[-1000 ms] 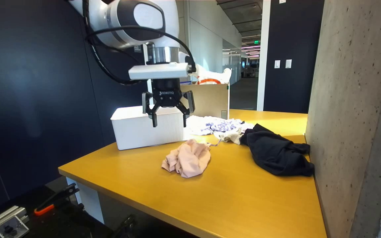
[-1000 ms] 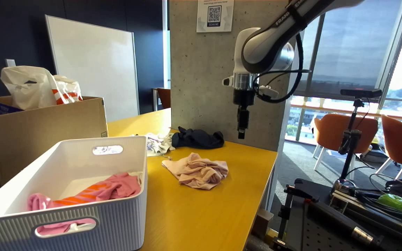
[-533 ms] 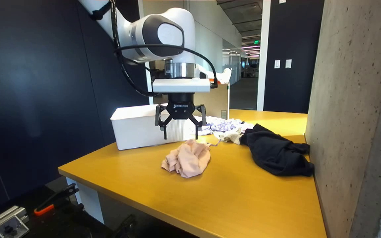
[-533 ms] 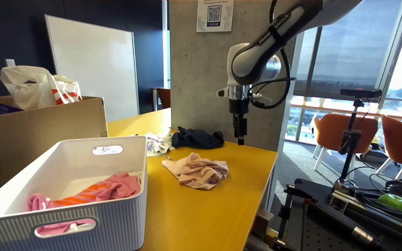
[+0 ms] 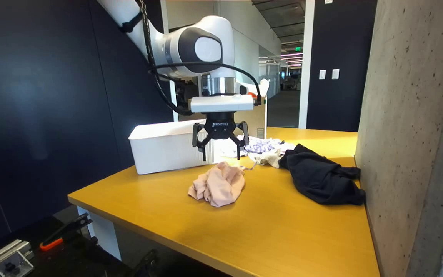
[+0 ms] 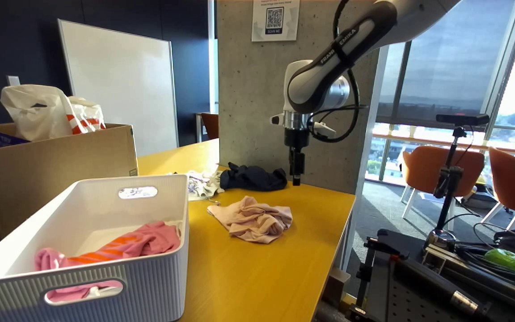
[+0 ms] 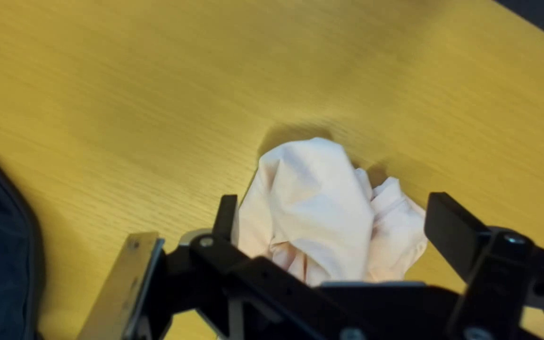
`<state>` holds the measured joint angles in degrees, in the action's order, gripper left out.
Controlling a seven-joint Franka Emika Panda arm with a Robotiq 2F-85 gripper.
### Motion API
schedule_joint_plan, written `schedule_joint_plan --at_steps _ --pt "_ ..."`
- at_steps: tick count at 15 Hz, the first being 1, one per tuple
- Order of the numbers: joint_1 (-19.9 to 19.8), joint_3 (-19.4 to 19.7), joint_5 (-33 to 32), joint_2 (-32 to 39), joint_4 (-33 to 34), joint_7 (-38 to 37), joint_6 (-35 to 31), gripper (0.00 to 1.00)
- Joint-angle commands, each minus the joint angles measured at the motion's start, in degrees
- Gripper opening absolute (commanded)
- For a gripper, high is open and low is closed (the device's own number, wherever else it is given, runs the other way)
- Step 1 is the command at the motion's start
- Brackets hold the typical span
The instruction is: Put the peach t-shirt in the storage box.
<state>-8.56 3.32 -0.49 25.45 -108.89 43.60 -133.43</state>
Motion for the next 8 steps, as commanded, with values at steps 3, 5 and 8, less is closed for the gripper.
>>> schedule_joint_plan --at_steps 3,5,8 --pt "-1.10 -4.32 0.44 10.74 12.04 0.41 0.74 1.00" --pt "-0.33 -5.04 -0.44 13.64 14.40 -0.76 1.10 1.00" --pt "-0.88 -6.13 -0.37 20.23 21.29 -0.17 1.84 1.00"
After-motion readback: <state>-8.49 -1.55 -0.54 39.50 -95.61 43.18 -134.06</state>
